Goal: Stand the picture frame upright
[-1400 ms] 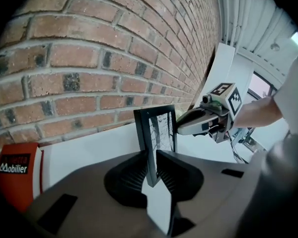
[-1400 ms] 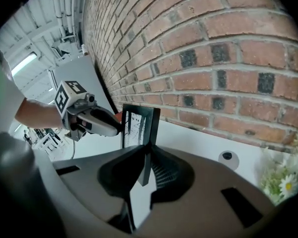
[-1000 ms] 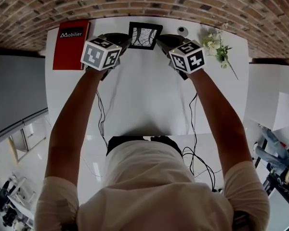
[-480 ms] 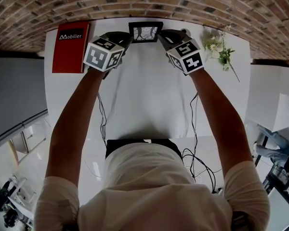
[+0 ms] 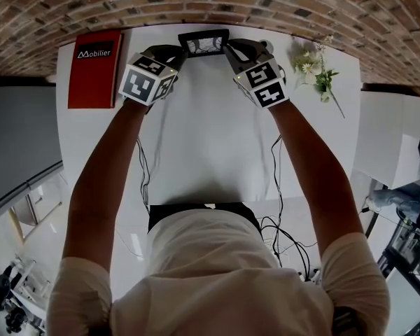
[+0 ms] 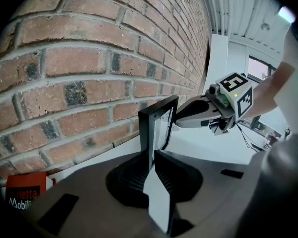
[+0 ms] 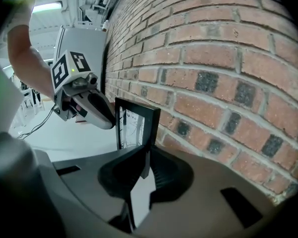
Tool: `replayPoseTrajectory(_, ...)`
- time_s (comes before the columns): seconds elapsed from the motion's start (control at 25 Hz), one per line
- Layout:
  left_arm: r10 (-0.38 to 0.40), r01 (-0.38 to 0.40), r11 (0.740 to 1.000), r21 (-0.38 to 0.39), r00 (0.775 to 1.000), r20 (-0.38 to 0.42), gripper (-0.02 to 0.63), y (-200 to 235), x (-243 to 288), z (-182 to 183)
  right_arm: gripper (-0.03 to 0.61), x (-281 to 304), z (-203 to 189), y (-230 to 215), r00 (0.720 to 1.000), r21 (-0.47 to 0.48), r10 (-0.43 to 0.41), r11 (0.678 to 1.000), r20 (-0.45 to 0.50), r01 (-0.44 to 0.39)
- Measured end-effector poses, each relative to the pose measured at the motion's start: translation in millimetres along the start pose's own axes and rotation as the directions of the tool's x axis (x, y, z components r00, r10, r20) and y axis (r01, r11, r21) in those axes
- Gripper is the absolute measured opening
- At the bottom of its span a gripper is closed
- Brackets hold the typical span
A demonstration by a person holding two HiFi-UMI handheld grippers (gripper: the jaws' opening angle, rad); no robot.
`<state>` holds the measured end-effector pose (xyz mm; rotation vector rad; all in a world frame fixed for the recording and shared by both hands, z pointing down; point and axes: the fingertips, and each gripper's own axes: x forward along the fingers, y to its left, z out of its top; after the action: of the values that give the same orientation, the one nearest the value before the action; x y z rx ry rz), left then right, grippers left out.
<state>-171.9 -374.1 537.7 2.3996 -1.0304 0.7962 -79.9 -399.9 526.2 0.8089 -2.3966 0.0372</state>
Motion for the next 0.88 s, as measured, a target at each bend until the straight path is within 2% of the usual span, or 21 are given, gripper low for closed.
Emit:
replayPoseTrajectory(0.52, 0.014, -0.014, 1.000, 0.027, 1.000, -0.013, 0.034, -4.0, 10.2, -6.9, 0.035, 3.8, -21.9, 3.0, 0.999, -0.015, 0.006, 1.000, -0.036, -0.007)
replayPoseTrajectory(0.88, 0.014, -0.014, 1.000, 0.025, 1.000, -0.004, 0.034, -5.6, 9.7, -10.6, 0.035, 3.0, -23.7, 5.4, 1.000, -0.006, 0.013, 1.000, -0.011, -0.013)
